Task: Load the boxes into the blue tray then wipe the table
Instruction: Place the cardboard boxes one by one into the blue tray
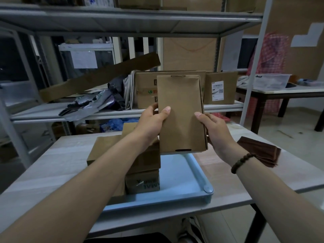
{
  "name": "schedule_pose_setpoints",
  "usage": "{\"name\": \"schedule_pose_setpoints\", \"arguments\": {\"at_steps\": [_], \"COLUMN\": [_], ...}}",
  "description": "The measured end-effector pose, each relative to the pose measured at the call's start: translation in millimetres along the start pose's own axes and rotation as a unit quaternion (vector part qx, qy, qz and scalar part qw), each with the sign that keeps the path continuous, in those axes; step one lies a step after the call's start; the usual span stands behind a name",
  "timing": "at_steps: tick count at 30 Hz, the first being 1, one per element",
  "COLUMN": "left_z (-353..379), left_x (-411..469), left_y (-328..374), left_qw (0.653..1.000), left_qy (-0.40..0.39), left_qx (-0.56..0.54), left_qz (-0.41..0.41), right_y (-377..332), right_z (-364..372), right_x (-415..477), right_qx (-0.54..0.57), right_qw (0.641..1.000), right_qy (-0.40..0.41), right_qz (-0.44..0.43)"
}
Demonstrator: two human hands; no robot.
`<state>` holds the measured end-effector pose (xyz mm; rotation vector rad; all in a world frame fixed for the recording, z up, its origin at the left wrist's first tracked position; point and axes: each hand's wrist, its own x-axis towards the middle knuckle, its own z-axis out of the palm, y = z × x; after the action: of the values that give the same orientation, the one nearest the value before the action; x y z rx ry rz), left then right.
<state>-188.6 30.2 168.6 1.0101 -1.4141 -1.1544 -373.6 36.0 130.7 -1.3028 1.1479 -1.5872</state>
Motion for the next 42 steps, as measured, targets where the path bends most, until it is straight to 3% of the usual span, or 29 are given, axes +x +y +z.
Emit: {"name": "schedule_pose_setpoints", "arguments": {"at_steps": [42], "left_z": [5.8], "left_x": [2.7], "left_y": [0.9], "left_qw": [1.0], "left_qy": [-0.003], "left_qx": [0.01], "left_qz": [-0.026], "right_y": [-1.4], "right_z": [-3.3], "right_x": [-2.0], "right_qx": [0.009], "right_qw": [1.0], "right_qy": [0.001], "right_qz": [0.029]}}
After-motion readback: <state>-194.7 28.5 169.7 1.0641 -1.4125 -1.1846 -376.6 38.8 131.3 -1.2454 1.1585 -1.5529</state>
